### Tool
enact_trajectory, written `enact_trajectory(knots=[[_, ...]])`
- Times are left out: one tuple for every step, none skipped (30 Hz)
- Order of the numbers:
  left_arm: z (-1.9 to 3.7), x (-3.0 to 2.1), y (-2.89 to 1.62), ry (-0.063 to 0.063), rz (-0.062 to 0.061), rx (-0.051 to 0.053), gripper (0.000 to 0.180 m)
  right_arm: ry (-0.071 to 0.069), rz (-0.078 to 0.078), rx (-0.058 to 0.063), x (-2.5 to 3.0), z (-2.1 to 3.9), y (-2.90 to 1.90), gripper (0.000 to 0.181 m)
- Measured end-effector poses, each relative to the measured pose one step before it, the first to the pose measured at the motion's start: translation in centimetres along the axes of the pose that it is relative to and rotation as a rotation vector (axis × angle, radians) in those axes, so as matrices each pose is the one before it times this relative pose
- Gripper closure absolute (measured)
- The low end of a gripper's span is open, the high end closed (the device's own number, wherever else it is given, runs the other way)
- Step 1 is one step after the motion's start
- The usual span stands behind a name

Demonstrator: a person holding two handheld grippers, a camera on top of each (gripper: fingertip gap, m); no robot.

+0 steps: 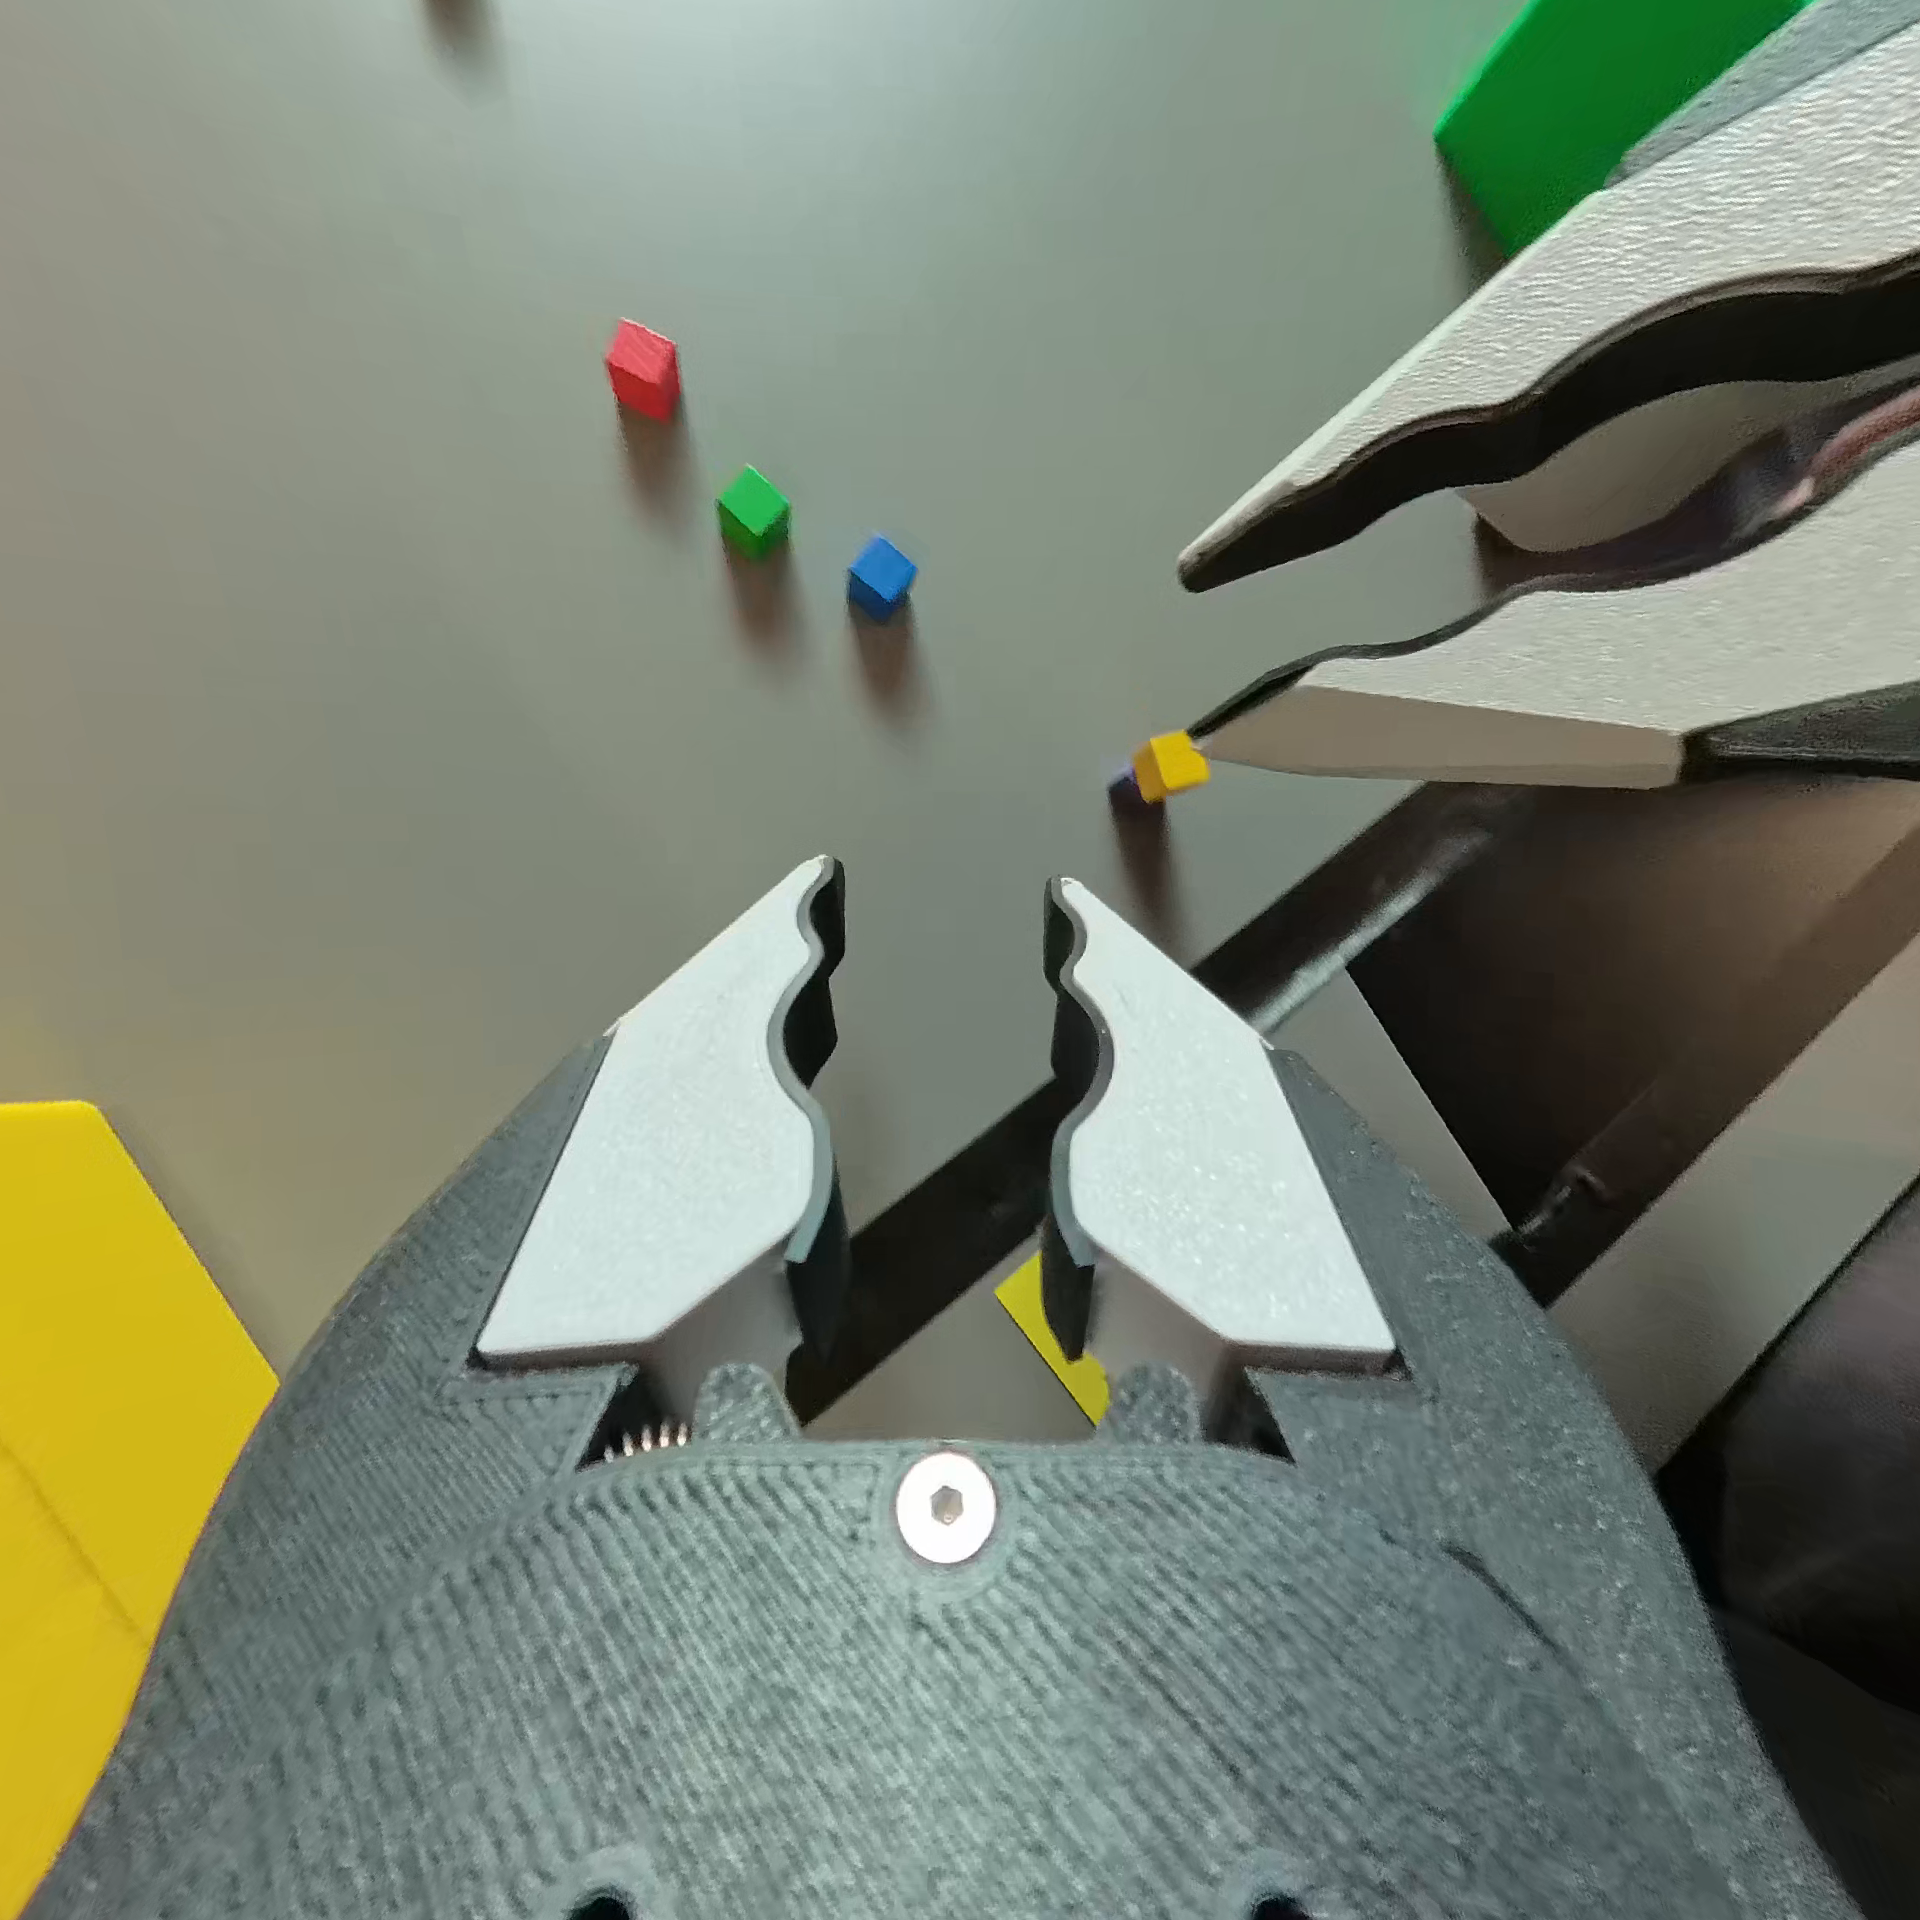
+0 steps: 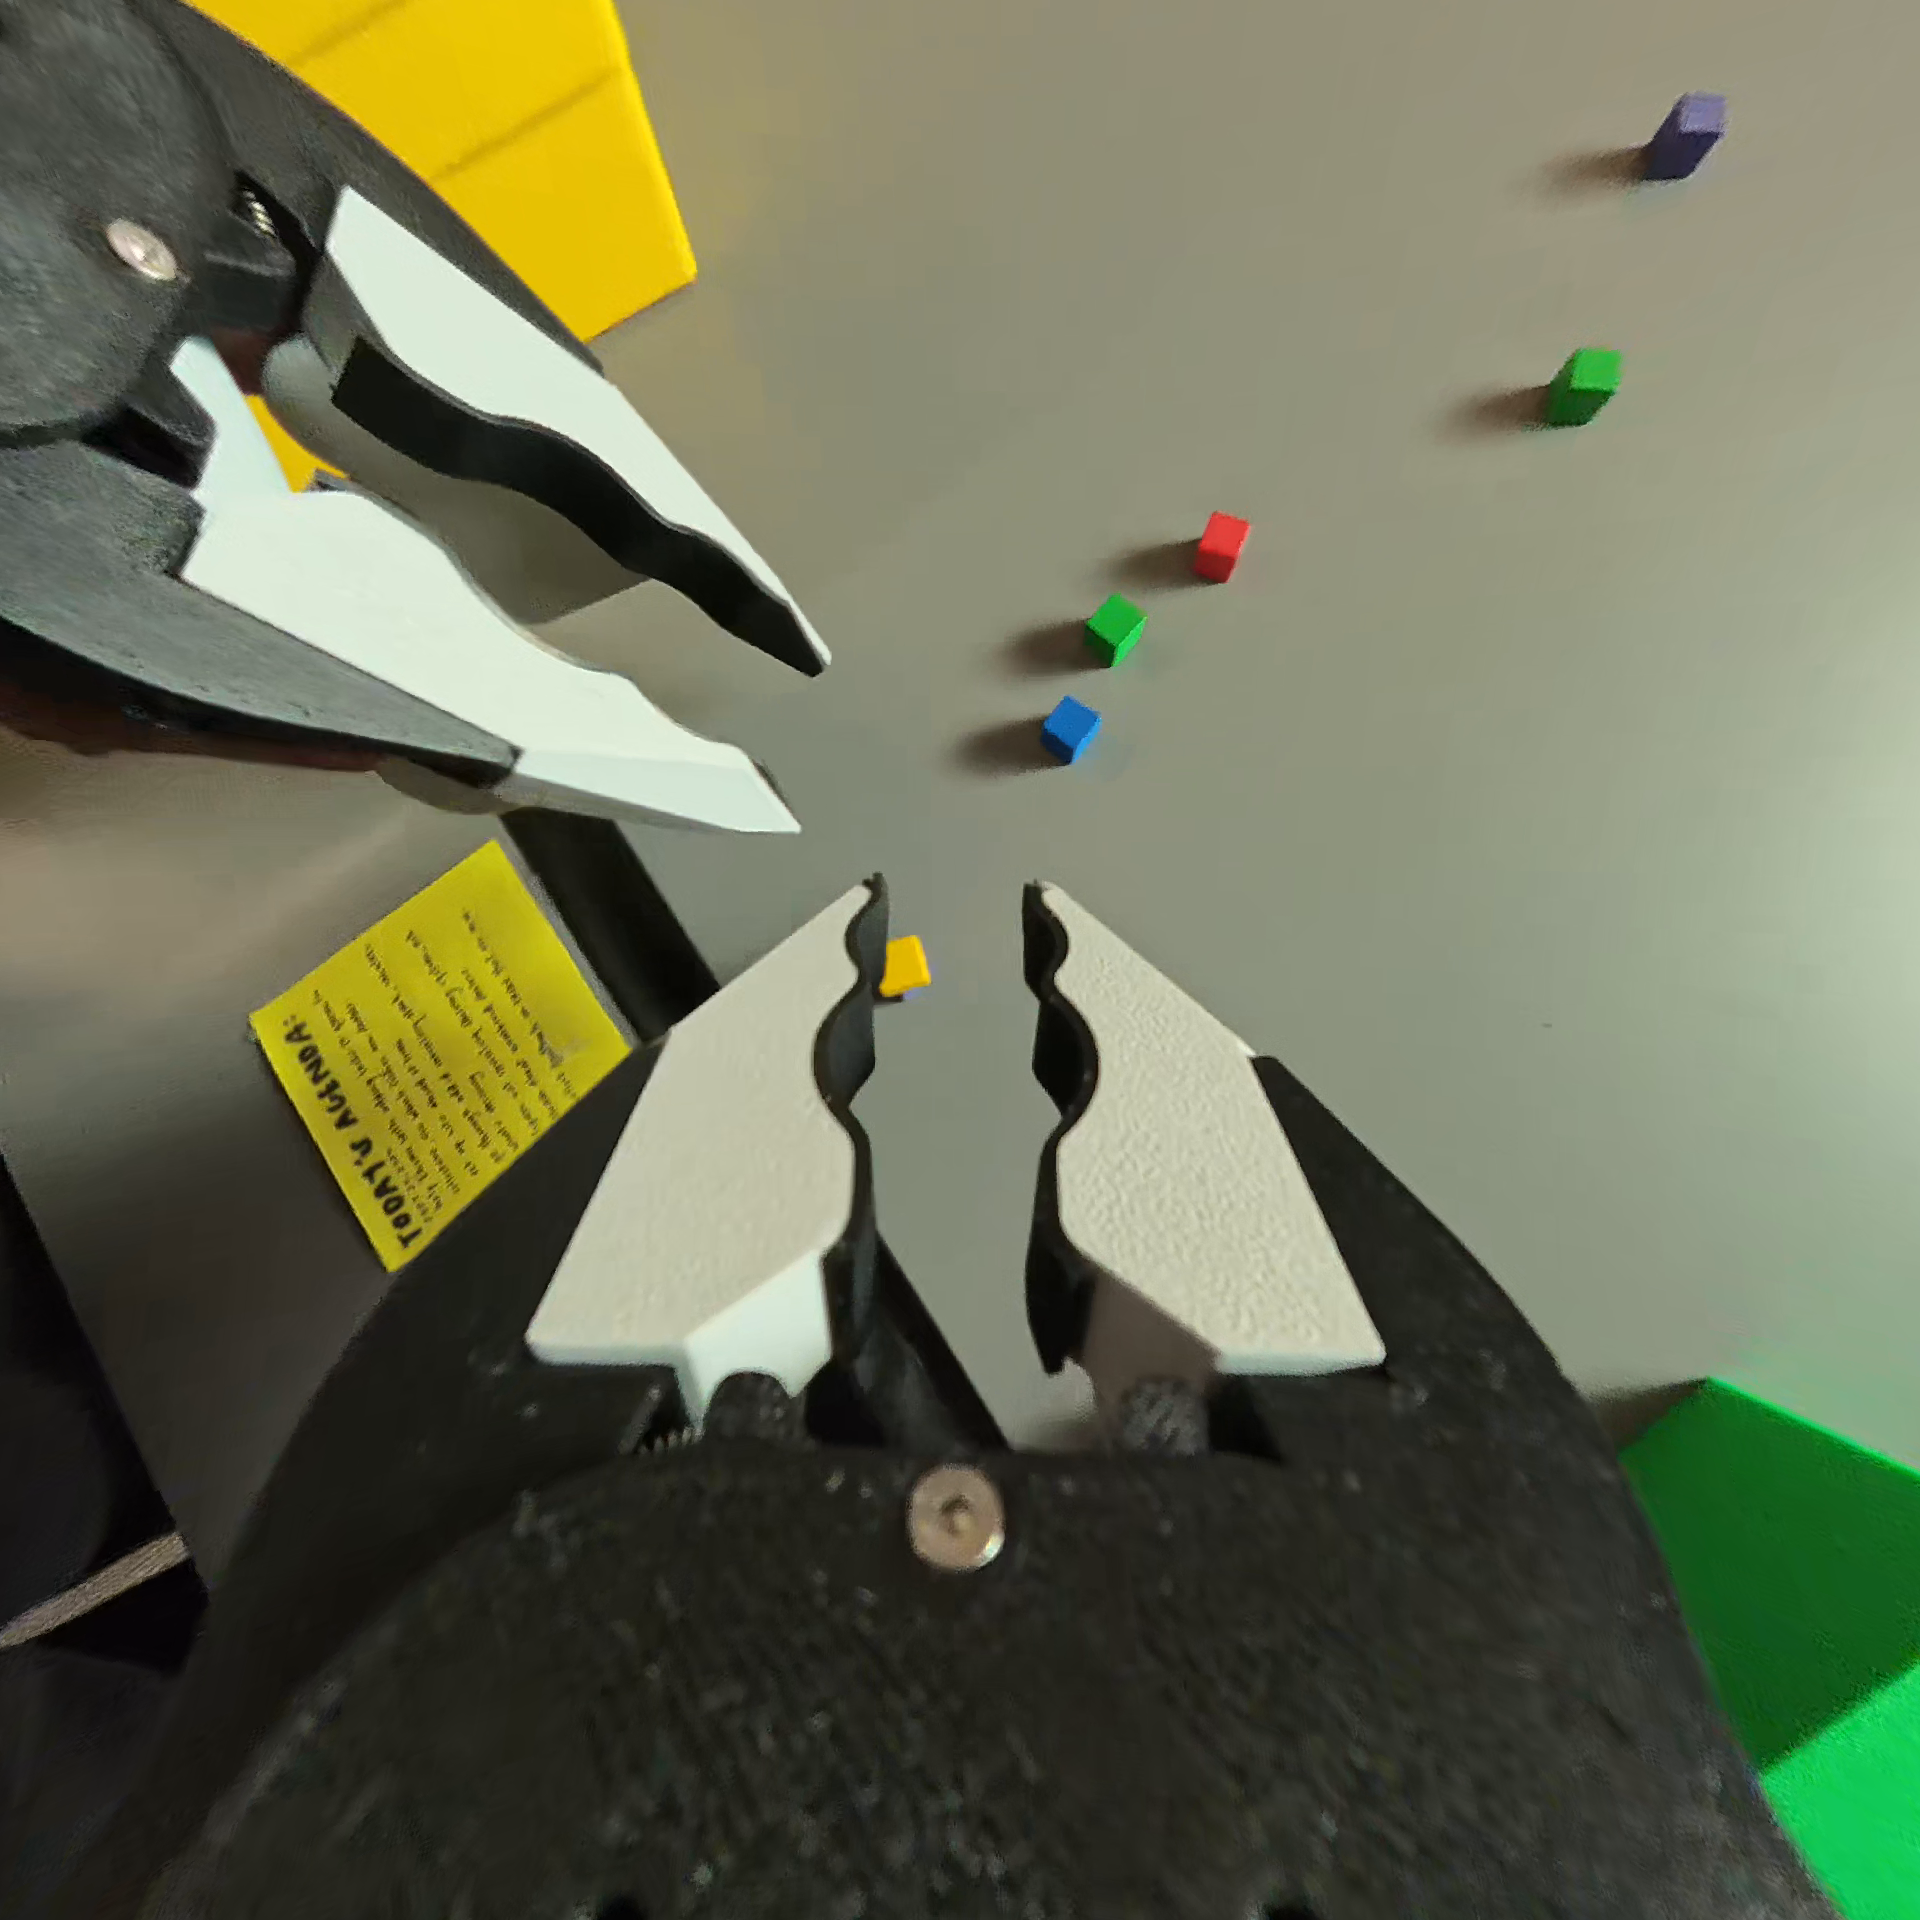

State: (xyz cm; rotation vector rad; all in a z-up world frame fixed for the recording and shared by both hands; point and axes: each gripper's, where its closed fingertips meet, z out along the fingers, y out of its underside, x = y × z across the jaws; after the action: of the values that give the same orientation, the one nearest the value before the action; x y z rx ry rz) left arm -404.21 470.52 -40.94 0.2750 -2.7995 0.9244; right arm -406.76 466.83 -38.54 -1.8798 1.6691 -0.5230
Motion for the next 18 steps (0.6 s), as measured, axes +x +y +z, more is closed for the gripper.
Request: enact_trajectory(knots=[[0.232,-0.539,-0.476,-0.0100,-0.0178,0.0036,0.146,0.0068,0.0103,0.0064,0.520,0.128,-0.343,0.156],[0.202,-0.523,-0.559,-0.0073,-0.0227,0.0059,0.147,0.0057,0.0092,0.0026,0.546,0.287,-0.310,0.157],[0.152,-0.544,-0.669,-0.0077,-0.0212,0.0085,0.148,0.0033,0.0093,0.0000,0.488,0.411,-0.283,0.157],[0.121,-0.549,-0.732,-0.0106,-0.0156,0.0110,0.149,0.0014,0.0074,-0.0019,0.424,0.506,-0.272,0.157],[0.102,-0.544,-0.737,-0.0127,-0.0096,0.0105,0.150,0.0000,0.0031,-0.0041,0.350,0.562,-0.210,0.158],[0.108,-0.484,-0.695,-0.0115,-0.0052,0.0083,0.151,-0.0013,-0.0013,-0.0067,0.260,0.611,-0.135,0.158],[0.151,-0.359,-0.635,-0.0061,-0.0016,0.0063,0.152,-0.0046,-0.0044,-0.0075,0.136,0.613,-0.095,0.159],[0.194,-0.265,-0.519,-0.0032,0.0013,0.0026,0.154,-0.0070,-0.0059,-0.0069,0.049,0.579,-0.069,0.159],[0.231,-0.222,-0.387,-0.0030,0.0038,-0.0016,0.154,-0.0071,-0.0067,-0.0059,0.000,0.524,-0.067,0.159],[0.241,-0.149,-0.298,-0.0014,0.0058,-0.0039,0.154,-0.0050,-0.0072,-0.0044,-0.008,0.451,-0.061,0.159],[0.249,-0.069,-0.238,0.0012,0.0070,-0.0044,0.155,-0.0032,-0.0062,-0.0033,0.007,0.369,-0.045,0.159],[0.236,0.007,-0.187,0.0034,0.0083,-0.0039,0.155,-0.0029,-0.0037,-0.0040,0.004,0.318,0.020,0.161],[0.246,0.064,-0.116,0.0051,0.0092,-0.0045,0.155,0.0011,-0.0013,-0.0082,0.060,0.229,0.149,0.167],[0.266,0.087,-0.056,0.0044,0.0096,-0.0063,0.155,0.0075,-0.0009,-0.0116,0.157,0.109,0.251,0.171],[0.285,0.087,-0.001,0.0036,0.0105,-0.0082,0.155,0.0043,-0.0018,-0.0029,0.092,-0.119,0.135,0.172],[0.294,0.111,0.019,0.0046,0.0103,-0.0075,0.155,0.0016,0.0011,0.0097,0.038,-0.391,-0.028,0.172],[0.291,0.123,0.007,0.0050,0.0083,-0.0053,0.155,0.0040,0.0056,0.0141,0.082,-0.611,-0.070,0.172],[0.300,0.158,0.012,0.0055,0.0064,-0.0045,0.155,0.0052,0.0071,0.0137,0.094,-0.791,-0.029,0.172]])
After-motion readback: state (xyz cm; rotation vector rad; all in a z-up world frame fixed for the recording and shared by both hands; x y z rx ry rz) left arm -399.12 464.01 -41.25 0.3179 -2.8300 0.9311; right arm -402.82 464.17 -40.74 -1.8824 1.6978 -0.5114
